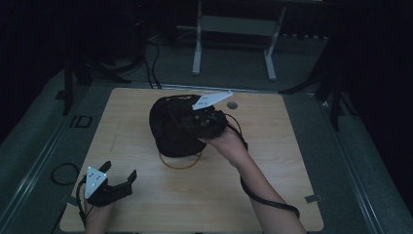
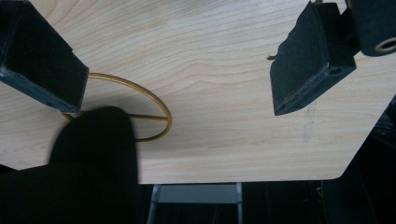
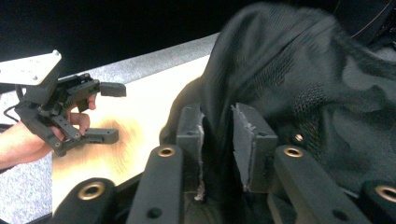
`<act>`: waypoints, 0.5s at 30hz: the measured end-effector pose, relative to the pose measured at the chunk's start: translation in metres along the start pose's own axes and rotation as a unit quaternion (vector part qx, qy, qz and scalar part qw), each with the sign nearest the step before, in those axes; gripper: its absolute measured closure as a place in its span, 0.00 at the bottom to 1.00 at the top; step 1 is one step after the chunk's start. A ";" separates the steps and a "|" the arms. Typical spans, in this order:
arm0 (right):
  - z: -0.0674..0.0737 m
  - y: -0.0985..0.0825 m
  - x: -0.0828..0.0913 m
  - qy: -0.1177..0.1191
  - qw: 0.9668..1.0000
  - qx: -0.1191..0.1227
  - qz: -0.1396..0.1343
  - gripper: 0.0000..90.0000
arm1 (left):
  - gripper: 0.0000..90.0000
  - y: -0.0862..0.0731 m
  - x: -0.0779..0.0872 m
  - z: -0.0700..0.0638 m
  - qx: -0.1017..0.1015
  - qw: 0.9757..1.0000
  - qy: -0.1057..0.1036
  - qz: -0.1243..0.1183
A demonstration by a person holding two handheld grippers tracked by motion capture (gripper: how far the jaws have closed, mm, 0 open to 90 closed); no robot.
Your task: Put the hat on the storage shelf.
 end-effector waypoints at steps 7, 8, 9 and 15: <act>-0.009 -0.002 0.003 -0.007 1.000 -0.013 -0.001 0.69 | 0.06 -0.001 0.000 0.000 0.000 1.000 -0.002 0.002; -0.009 -0.003 0.003 -0.006 1.000 -0.014 -0.001 0.68 | 0.06 -0.001 0.000 0.000 -0.002 1.000 -0.002 0.003; -0.008 -0.003 0.005 -0.005 1.000 -0.012 -0.003 0.67 | 0.06 -0.001 0.000 0.000 -0.002 1.000 -0.002 0.002; -0.005 -0.006 0.011 -0.008 1.000 -0.002 -0.009 0.59 | 0.06 -0.001 -0.001 0.000 0.001 1.000 -0.001 0.002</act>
Point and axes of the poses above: each handheld gripper's, and its own axes: x roughly backward along the jaws, y roughly out of its top, z roughly to its left, the point moved 8 cm from there along -x, roughly forward along the jaws, and after that the axes turned 2 degrees about -y, right-handed, at the moved point
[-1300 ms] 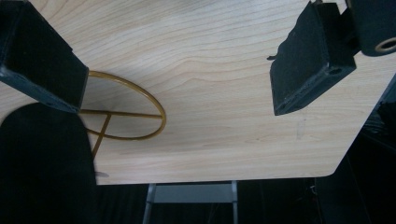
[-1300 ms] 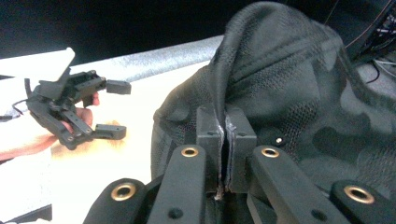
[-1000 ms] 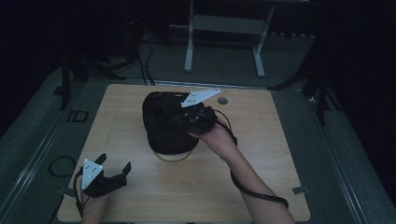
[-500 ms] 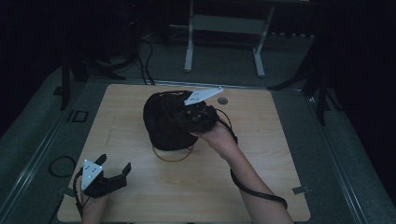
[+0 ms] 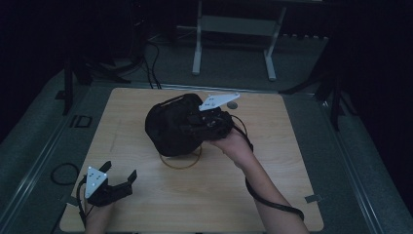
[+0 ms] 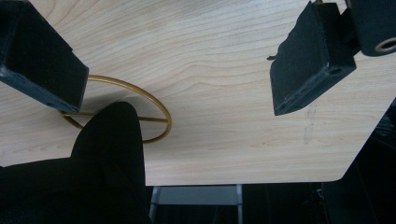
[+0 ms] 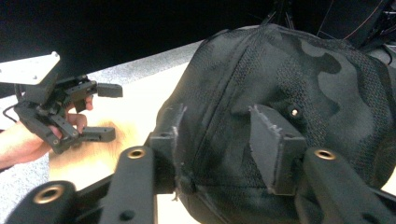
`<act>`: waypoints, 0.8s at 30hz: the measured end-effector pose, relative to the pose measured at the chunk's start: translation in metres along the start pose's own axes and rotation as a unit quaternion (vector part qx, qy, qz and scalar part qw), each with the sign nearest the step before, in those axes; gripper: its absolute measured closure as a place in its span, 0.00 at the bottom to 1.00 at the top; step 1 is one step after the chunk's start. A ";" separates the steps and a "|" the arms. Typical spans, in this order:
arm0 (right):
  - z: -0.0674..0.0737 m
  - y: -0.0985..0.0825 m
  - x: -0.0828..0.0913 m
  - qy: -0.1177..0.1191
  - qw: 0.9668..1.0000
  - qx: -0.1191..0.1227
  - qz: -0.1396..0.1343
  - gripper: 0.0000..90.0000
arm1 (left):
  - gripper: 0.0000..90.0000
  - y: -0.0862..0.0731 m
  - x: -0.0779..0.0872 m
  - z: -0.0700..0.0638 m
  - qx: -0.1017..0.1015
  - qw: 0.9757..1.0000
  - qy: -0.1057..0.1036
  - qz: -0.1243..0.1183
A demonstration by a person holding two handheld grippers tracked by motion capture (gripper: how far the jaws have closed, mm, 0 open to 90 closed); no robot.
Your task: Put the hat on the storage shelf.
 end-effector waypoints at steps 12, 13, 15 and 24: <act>-0.003 -0.020 0.010 0.010 1.000 -0.010 -0.008 0.26 | 0.06 -0.002 0.000 -0.001 -0.008 1.000 -0.002 0.006; -0.002 -0.022 0.010 0.016 1.000 -0.009 -0.006 0.21 | 0.06 -0.002 0.000 -0.001 -0.007 1.000 -0.002 0.006; -0.001 -0.027 0.011 0.019 1.000 -0.008 -0.005 0.19 | 0.06 -0.002 0.000 -0.001 -0.006 1.000 -0.002 0.006; 0.003 -0.050 0.012 0.020 1.000 0.008 0.003 0.15 | 0.06 -0.004 0.001 -0.001 -0.010 1.000 -0.005 0.009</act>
Point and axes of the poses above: each handheld gripper's, and its own axes: x roughly backward along the jaws, y roughly out of its top, z roughly to its left, the point moved 8 cm from there along -x, roughly forward along the jaws, and after that the axes turned 2 degrees about -y, right-handed, at the moved point
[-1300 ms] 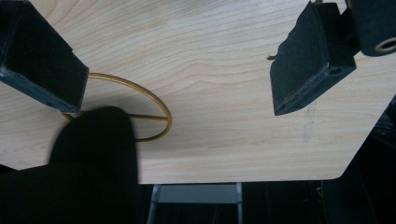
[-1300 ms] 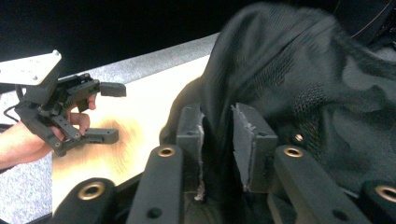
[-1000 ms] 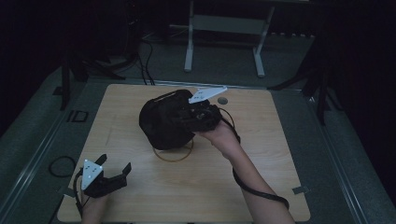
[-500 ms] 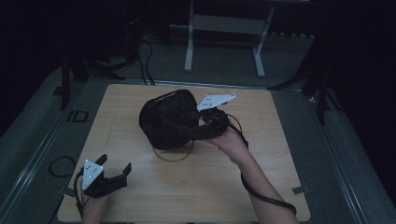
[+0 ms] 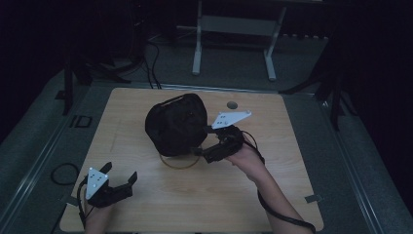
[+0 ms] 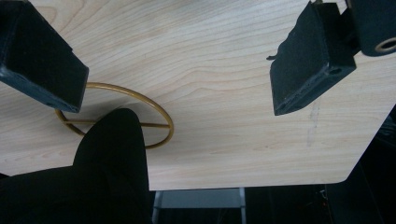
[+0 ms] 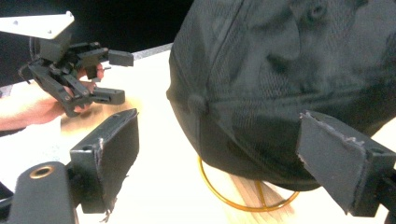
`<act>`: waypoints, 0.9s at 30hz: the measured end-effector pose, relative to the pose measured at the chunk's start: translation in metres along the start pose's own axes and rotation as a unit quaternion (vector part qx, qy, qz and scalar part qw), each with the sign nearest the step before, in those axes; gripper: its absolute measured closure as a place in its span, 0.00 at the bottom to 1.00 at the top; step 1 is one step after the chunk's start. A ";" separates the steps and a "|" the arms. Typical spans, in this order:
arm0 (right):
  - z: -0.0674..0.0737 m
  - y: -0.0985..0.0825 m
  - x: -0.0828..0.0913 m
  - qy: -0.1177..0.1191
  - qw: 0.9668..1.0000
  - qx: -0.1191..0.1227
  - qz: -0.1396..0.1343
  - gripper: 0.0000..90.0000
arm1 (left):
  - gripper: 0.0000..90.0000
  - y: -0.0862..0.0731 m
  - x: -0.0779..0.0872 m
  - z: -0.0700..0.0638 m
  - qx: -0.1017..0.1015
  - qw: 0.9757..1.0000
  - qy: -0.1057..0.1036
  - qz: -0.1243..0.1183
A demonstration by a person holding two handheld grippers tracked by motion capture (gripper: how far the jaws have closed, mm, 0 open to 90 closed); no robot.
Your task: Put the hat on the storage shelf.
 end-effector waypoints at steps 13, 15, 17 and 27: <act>-0.002 -0.041 -0.003 -0.024 1.000 0.013 0.008 0.14 | 0.06 -0.001 0.001 0.000 0.001 1.000 0.000 0.001; -0.002 -0.047 -0.003 -0.022 1.000 0.015 0.008 0.14 | 0.06 -0.002 0.001 0.000 0.000 1.000 0.000 0.001; -0.002 -0.054 -0.003 -0.019 1.000 0.014 0.009 0.14 | 0.06 -0.002 0.001 0.000 -0.001 1.000 0.000 0.001; -0.005 -0.088 -0.003 -0.029 0.999 0.011 0.013 0.14 | 0.06 -0.003 0.000 -0.001 -0.002 1.000 -0.004 0.002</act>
Point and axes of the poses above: each handheld gripper's, and its own axes: x roughly backward along the jaws, y roughly out of its top, z roughly to its left, the point moved 8 cm from there along -x, roughly forward along the jaws, and after that the axes turned 2 degrees about -y, right-handed, at the moved point
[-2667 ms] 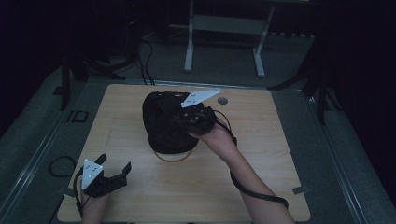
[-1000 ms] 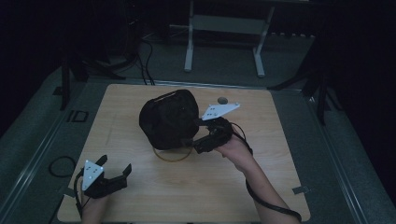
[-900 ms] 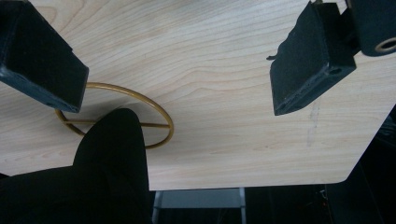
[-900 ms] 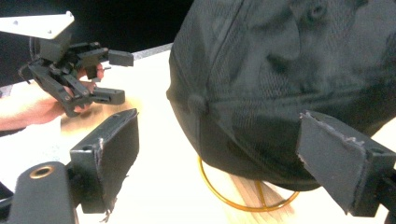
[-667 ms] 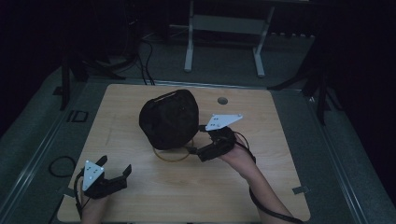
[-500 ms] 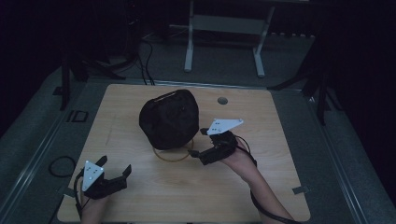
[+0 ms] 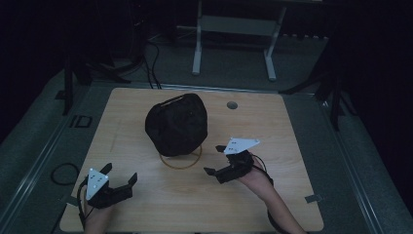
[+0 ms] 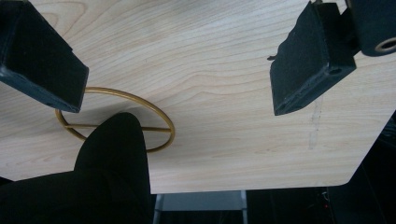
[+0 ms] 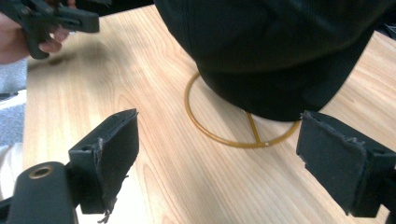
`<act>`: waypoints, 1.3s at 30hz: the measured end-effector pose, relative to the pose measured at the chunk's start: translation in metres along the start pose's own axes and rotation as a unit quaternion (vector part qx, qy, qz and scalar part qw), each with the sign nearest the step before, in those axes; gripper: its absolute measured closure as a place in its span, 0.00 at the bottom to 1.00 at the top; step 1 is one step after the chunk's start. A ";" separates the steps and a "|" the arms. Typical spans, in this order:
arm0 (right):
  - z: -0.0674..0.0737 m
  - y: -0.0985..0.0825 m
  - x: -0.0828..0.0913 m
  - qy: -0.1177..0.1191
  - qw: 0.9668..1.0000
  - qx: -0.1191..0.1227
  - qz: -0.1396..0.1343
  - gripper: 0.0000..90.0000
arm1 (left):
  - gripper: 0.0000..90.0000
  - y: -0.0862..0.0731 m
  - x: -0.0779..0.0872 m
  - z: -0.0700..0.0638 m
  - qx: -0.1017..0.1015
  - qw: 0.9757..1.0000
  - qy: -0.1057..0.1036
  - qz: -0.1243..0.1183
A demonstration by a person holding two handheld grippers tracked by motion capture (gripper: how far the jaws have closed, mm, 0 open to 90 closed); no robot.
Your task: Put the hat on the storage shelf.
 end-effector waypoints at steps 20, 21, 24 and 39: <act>0.003 -0.058 -0.012 0.002 1.000 -0.010 0.022 0.14 | 0.06 -0.003 -0.002 -0.004 -0.007 1.000 -0.012 0.003; 0.003 -0.061 -0.012 0.004 1.000 -0.009 0.020 0.14 | 0.06 -0.003 -0.002 -0.003 -0.008 1.000 -0.012 0.004; 0.003 -0.067 -0.010 0.003 1.000 -0.013 0.020 0.14 | 0.06 -0.003 -0.002 -0.002 -0.007 1.000 -0.010 0.004; -0.005 -0.103 0.003 -0.009 0.999 -0.027 0.031 0.14 | 0.06 -0.003 -0.002 -0.002 -0.008 1.000 -0.012 0.005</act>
Point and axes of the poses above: each handheld gripper's, and its own axes: x roughly backward along the jaws, y roughly out of its top, z roughly to its left, the point moved 8 cm from there along -x, roughly forward along the jaws, and after that the axes turned 2 degrees about -y, right-handed, at the moved point
